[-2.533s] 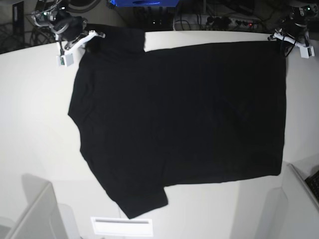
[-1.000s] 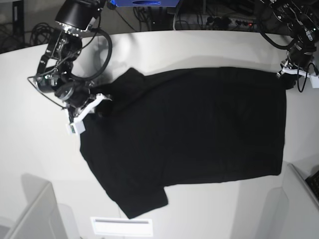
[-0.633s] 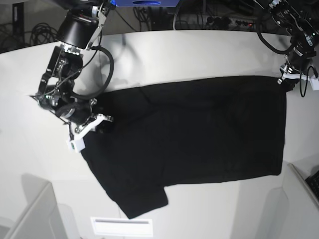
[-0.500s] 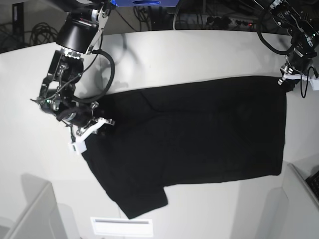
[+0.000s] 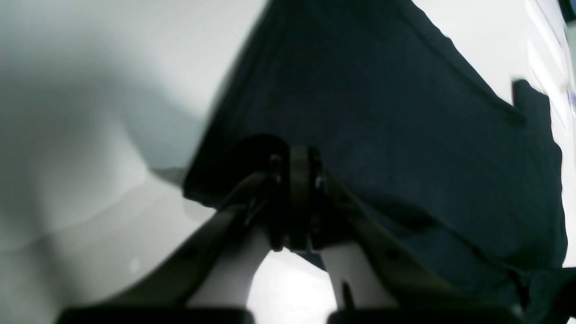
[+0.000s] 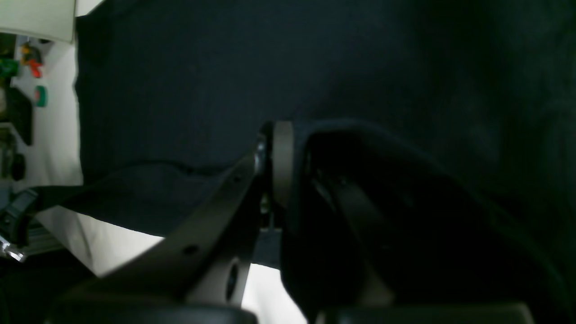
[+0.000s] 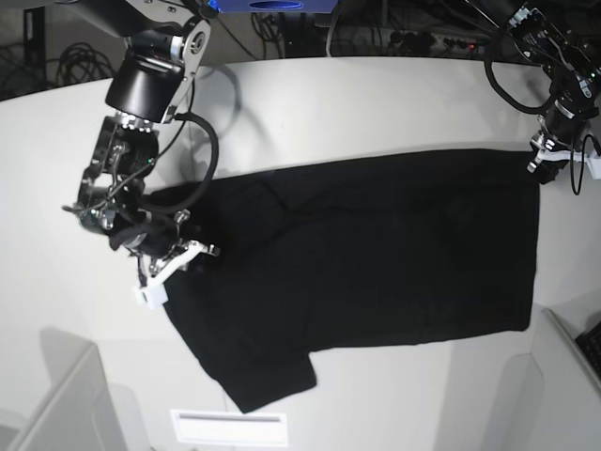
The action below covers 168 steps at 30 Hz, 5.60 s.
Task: Fold the T-shirt properly
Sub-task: 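Drag the sleeve edge with the right gripper to straighten the side, then lift the shoulder edge with both grippers and pull it taut, then pull the shirt further toward the robot and release both grippers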
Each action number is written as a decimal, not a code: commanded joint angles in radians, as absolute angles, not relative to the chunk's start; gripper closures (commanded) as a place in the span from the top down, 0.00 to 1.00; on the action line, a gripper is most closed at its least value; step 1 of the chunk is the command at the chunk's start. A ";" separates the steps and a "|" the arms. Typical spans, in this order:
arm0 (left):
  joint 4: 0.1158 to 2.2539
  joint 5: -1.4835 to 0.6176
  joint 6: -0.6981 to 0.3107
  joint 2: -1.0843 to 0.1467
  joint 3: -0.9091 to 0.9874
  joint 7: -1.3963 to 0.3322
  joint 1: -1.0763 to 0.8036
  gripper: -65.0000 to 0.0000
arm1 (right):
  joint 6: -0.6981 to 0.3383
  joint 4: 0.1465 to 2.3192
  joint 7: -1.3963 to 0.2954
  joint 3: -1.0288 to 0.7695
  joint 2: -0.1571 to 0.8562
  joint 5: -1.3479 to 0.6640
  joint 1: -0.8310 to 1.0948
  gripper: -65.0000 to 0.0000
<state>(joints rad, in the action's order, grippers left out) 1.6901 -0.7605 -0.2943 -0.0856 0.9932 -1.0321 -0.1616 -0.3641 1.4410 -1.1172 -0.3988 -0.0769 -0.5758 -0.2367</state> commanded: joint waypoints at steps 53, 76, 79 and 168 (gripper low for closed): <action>1.659 -0.780 -0.417 -0.128 1.033 -0.937 -0.323 0.65 | 0.042 1.851 -0.766 -0.410 -0.097 -0.599 0.239 0.53; 1.454 -0.780 -0.420 -0.131 1.032 -0.858 -0.239 0.65 | 0.041 1.593 -0.673 -0.478 -0.087 -0.599 0.107 0.53; 1.419 -0.780 -0.420 -0.134 1.017 -0.858 -0.214 0.65 | 0.041 1.552 -0.671 -0.478 -0.087 -0.599 0.091 0.53; 1.541 -0.648 -0.421 -0.213 0.874 -0.858 -0.461 0.00 | 0.031 1.831 -0.613 -0.479 -0.076 -0.762 0.604 0.00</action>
